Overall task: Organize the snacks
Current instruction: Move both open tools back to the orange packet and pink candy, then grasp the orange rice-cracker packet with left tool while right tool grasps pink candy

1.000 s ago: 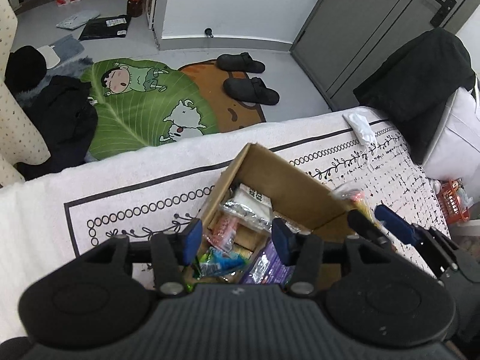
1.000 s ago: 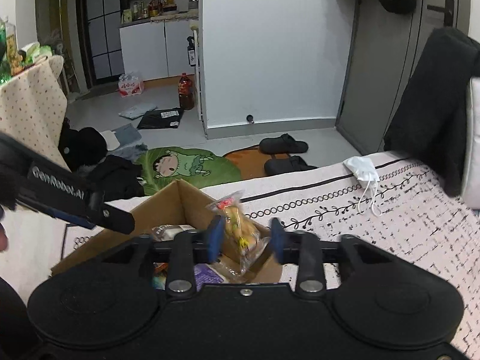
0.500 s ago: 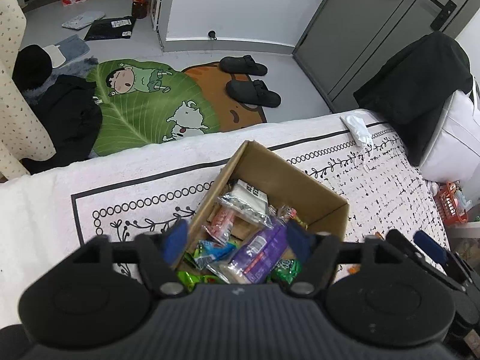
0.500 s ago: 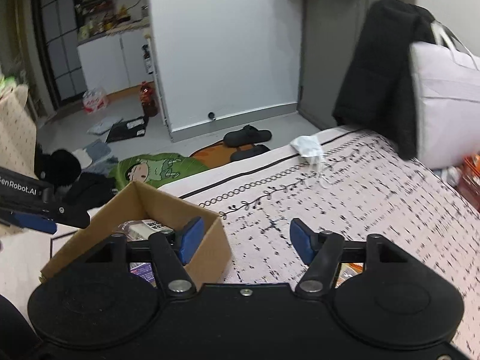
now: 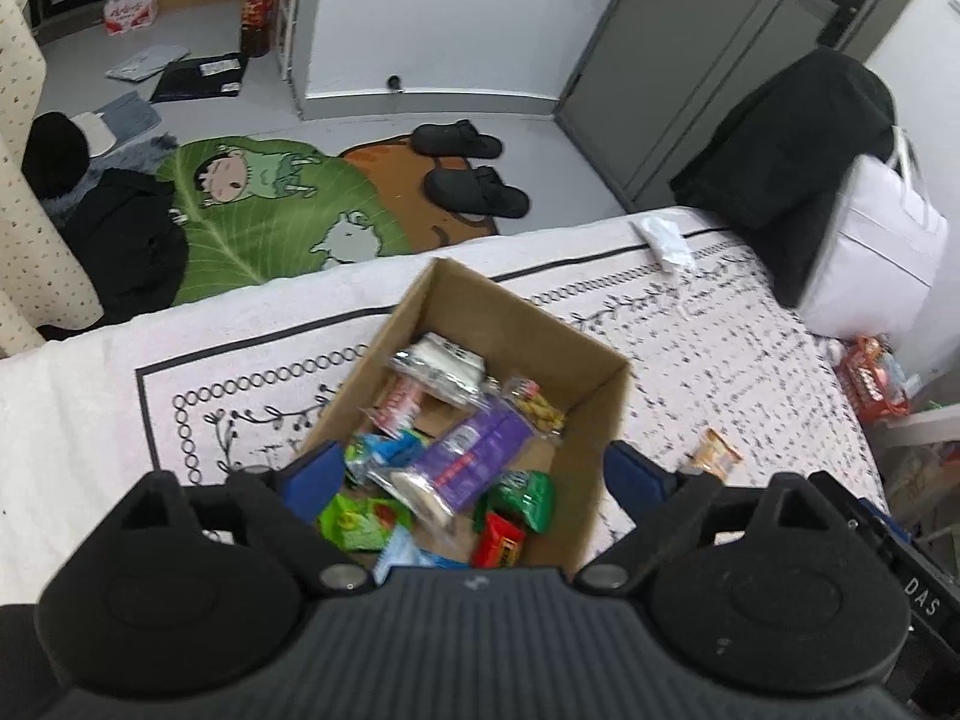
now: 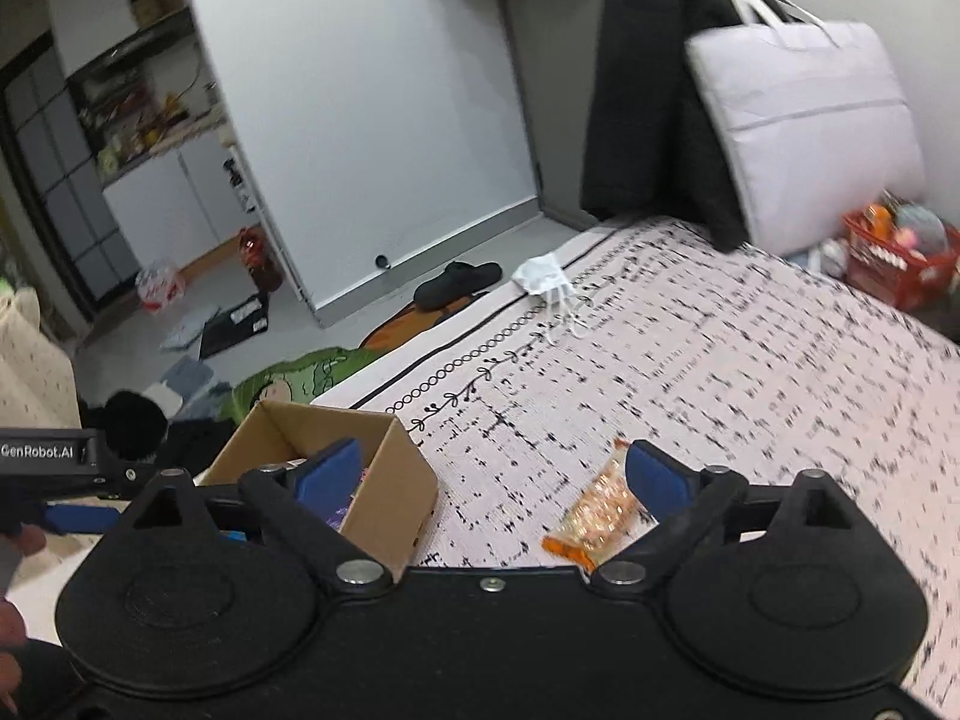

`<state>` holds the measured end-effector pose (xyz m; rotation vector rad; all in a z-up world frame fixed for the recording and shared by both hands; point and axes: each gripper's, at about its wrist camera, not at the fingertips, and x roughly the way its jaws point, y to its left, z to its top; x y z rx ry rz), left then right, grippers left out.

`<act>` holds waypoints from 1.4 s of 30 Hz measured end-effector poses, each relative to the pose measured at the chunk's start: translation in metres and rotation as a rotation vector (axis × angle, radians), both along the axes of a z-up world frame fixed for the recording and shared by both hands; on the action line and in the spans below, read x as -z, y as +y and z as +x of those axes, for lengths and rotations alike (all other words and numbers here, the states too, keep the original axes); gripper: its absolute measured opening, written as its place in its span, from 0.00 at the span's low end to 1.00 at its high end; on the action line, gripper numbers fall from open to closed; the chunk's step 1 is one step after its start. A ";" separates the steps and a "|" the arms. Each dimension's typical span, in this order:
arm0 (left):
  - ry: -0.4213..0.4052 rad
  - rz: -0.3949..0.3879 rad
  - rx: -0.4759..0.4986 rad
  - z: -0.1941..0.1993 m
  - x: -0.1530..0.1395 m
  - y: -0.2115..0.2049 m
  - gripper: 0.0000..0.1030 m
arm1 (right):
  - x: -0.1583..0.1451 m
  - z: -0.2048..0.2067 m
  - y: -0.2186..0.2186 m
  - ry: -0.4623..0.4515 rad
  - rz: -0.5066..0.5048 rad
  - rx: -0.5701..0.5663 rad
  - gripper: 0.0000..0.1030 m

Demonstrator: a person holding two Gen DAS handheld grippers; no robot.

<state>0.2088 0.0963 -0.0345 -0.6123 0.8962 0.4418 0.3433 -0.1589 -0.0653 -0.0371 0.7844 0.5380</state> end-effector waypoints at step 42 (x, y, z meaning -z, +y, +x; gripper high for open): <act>-0.056 0.034 0.309 0.022 0.000 -0.110 0.99 | 0.043 -0.039 -0.126 0.278 0.302 0.518 0.99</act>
